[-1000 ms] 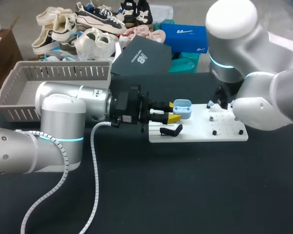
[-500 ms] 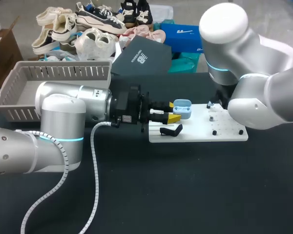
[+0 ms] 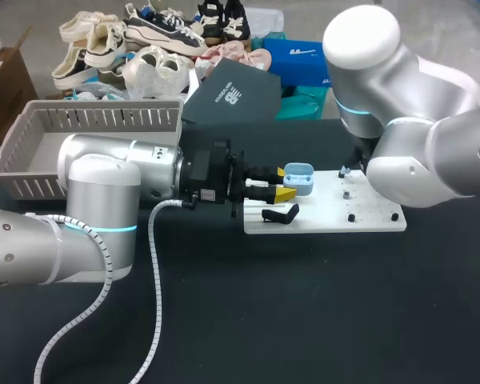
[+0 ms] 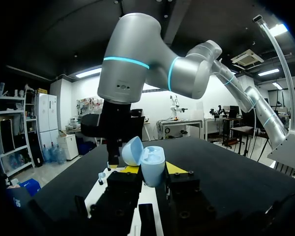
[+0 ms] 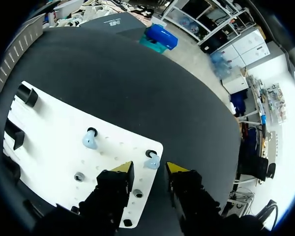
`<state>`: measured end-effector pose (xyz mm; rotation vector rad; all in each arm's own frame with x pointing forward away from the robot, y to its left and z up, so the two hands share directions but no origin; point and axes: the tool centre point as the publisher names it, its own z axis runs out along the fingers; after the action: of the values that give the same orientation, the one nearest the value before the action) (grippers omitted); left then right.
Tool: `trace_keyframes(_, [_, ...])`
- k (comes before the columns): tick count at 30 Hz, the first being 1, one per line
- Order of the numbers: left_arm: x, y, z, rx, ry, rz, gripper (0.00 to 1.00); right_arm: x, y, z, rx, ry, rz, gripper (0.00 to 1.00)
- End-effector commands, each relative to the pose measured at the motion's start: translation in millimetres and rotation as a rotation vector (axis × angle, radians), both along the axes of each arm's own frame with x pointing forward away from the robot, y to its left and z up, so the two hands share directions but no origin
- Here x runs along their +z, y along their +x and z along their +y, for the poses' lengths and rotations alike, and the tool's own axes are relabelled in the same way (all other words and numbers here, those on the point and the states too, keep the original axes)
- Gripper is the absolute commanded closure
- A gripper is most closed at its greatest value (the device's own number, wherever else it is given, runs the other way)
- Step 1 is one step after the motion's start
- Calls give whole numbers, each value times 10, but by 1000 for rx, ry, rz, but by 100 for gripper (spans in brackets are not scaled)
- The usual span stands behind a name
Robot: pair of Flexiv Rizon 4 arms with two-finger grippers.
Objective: Pick up each earbud case from the left stands, insert the matching earbuds, close the lid, and place the case in the box.
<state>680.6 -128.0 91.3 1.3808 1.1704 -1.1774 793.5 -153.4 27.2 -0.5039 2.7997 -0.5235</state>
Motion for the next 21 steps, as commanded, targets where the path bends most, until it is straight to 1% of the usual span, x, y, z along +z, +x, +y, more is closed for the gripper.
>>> trace_keyframes(1, [-7,-3,1,2,-2,-1,100,-15,16,-10,-6,-4,4,63])
trace_keyframes(9, [-7,-3,1,2,-2,-1,100,-37,29,-44,-16,-1,10,68])
trace_keyframes(12, [-7,-3,1,2,-2,-1,100,-49,34,-44,-15,0,13,68])
trace_keyframes(16, [-7,-3,1,2,-2,-1,100,-58,43,-37,-13,1,17,71])
trace_keyframes(21, [-7,-3,1,2,-2,-1,100,-68,49,-31,-12,-1,20,80])
